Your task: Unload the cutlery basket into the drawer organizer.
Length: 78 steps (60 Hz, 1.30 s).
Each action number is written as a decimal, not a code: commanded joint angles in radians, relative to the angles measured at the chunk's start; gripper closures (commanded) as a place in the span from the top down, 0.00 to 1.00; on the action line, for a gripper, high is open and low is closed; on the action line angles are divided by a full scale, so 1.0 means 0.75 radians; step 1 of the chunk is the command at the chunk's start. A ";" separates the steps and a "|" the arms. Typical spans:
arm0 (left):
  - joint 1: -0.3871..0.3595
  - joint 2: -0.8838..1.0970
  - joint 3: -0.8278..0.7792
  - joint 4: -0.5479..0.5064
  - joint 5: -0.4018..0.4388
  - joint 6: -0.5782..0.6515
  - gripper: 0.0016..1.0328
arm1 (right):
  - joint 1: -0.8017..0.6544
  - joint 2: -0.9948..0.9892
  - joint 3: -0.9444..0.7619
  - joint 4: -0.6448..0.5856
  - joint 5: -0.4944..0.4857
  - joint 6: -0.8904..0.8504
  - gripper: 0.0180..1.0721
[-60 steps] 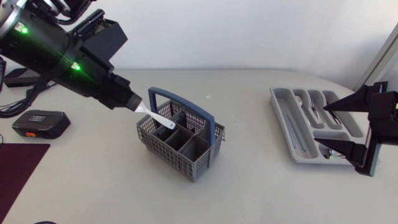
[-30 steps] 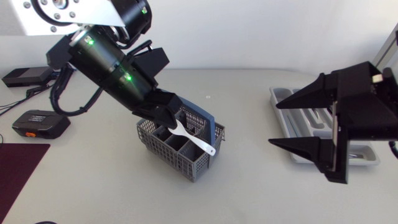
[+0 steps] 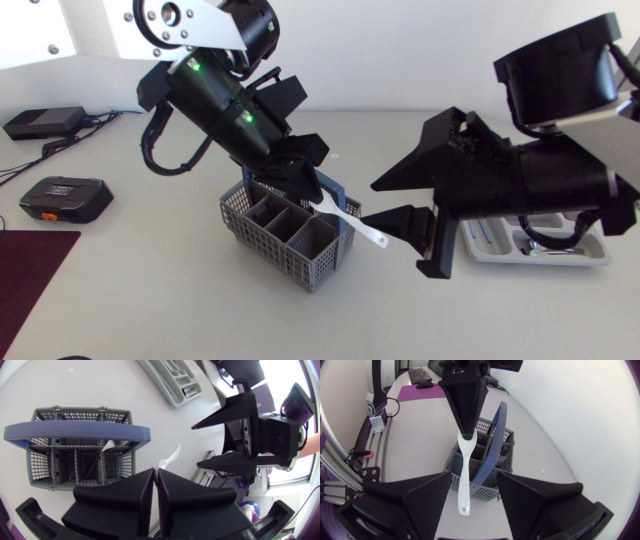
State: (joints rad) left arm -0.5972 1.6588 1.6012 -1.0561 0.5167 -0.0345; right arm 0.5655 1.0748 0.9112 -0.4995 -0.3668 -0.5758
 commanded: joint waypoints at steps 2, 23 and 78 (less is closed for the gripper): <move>-0.012 0.038 0.062 -0.001 0.019 -0.038 0.06 | 0.025 0.052 0.010 0.034 0.021 0.038 0.51; -0.014 0.054 0.096 -0.003 0.062 -0.054 0.06 | 0.115 0.123 -0.004 0.110 0.139 0.044 0.42; 0.011 0.028 0.101 -0.011 0.133 -0.066 0.53 | 0.187 0.136 -0.086 0.187 0.301 0.003 0.07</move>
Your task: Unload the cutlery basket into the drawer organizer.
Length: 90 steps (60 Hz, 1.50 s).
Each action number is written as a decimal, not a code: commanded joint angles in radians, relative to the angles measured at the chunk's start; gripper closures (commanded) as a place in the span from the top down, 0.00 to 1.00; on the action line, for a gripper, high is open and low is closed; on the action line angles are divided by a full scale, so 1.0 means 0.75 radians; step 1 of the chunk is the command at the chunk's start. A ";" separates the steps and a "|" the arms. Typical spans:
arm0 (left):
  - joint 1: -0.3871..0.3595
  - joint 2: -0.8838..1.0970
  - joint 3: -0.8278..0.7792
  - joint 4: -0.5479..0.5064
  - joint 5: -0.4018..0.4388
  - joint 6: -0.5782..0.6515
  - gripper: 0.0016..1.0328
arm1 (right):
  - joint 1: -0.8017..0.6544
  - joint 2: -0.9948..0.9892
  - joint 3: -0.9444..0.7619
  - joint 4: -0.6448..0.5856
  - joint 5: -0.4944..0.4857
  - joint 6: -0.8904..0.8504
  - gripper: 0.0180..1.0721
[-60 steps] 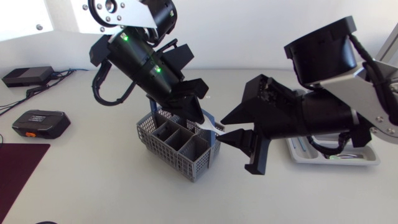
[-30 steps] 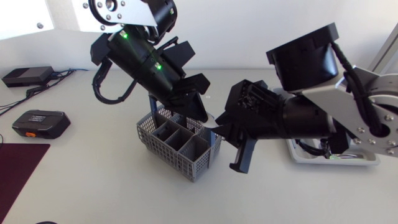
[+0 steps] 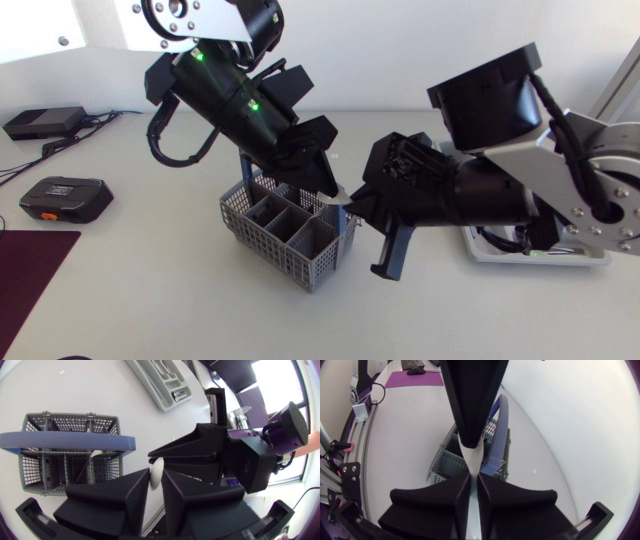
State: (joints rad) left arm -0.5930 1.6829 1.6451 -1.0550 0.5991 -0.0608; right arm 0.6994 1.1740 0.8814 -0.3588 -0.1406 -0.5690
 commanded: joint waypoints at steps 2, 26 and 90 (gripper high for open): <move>0.005 -0.006 0.046 -0.013 0.023 -0.031 0.66 | 0.008 0.001 -0.048 -0.002 -0.005 -0.006 0.07; 0.118 -0.086 0.062 0.049 0.042 -0.052 0.96 | -0.143 -0.132 -0.106 -0.125 -0.162 -0.094 0.07; 0.472 -0.319 -0.435 0.206 -0.222 0.218 0.96 | -1.841 0.766 0.383 -0.749 -0.612 -1.651 0.07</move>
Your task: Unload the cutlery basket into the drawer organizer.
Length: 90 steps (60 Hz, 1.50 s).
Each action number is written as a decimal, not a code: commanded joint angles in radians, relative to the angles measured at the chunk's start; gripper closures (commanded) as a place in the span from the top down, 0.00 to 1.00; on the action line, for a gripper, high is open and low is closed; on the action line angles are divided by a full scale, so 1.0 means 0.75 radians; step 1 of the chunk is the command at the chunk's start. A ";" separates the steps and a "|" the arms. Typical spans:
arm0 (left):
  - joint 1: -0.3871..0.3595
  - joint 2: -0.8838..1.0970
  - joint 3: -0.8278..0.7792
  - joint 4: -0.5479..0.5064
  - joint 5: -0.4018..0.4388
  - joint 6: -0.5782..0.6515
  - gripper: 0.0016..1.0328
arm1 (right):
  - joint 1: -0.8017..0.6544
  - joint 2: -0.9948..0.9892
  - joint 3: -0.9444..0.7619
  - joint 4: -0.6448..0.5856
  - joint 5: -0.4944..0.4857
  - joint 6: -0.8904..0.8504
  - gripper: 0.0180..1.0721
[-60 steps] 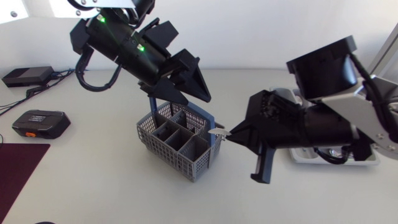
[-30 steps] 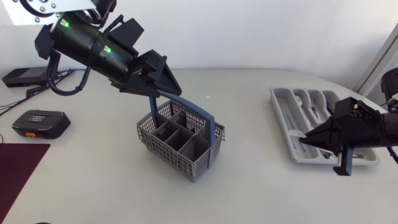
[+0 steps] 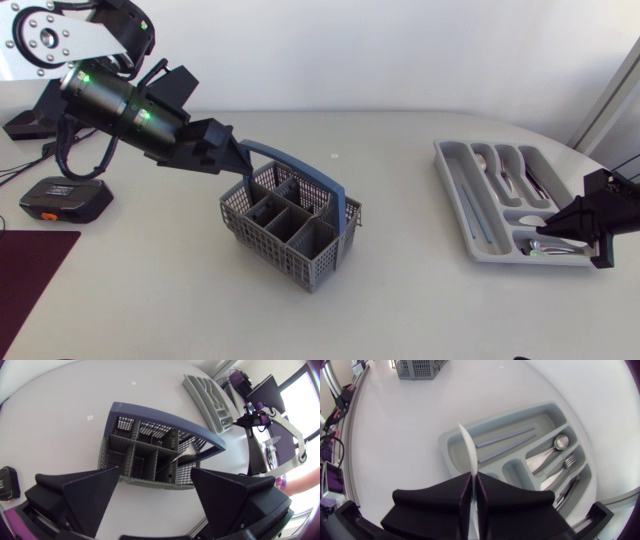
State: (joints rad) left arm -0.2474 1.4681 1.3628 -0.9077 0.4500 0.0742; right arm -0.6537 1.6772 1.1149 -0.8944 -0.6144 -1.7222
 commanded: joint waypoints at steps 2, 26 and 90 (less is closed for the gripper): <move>0.011 -0.039 -0.070 0.016 -0.037 0.044 0.96 | -0.051 0.124 0.101 -0.041 0.024 -0.130 0.07; 0.013 -0.123 -0.179 0.077 -0.134 0.071 0.96 | -0.073 0.333 0.303 -0.061 0.189 -0.260 0.07; 0.007 -0.350 -0.477 0.177 -0.273 0.189 0.96 | 0.047 0.036 0.058 0.153 0.199 -0.205 0.53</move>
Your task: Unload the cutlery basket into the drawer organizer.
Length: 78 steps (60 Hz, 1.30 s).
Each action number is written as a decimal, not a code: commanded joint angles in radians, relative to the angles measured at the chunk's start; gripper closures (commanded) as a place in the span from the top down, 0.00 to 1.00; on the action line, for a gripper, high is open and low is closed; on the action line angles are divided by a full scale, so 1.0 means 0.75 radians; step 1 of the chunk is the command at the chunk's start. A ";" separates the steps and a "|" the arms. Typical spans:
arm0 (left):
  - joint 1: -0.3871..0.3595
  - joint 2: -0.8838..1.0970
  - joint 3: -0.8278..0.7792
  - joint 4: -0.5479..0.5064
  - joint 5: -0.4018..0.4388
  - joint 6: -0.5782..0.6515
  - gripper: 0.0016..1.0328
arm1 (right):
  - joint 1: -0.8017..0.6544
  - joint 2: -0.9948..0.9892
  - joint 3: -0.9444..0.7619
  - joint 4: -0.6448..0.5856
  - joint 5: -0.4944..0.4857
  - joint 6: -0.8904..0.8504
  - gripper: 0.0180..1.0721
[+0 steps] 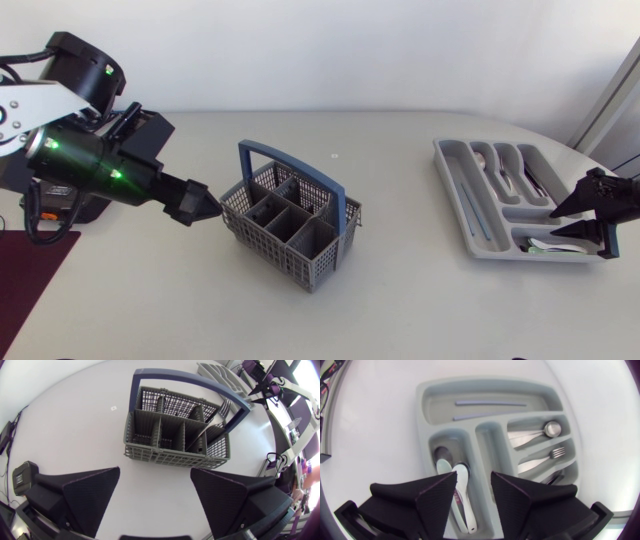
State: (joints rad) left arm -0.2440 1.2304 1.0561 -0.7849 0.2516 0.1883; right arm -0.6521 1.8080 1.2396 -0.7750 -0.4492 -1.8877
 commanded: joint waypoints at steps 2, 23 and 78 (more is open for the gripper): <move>0.000 -0.041 -0.083 0.020 -0.008 0.037 0.96 | 0.070 -0.194 -0.145 -0.008 -0.023 0.038 0.53; -0.041 -0.084 -0.293 0.253 -0.010 0.078 0.96 | 0.507 -0.488 -0.307 0.052 -0.131 0.670 0.58; -0.069 0.345 -0.255 0.566 -0.182 0.070 0.09 | 1.209 -0.040 -0.145 0.589 -0.109 1.662 0.06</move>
State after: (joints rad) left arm -0.3035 1.4433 0.8253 -0.3798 0.1276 0.2367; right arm 0.2287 1.7496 1.0996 -0.3428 -0.5278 -0.6964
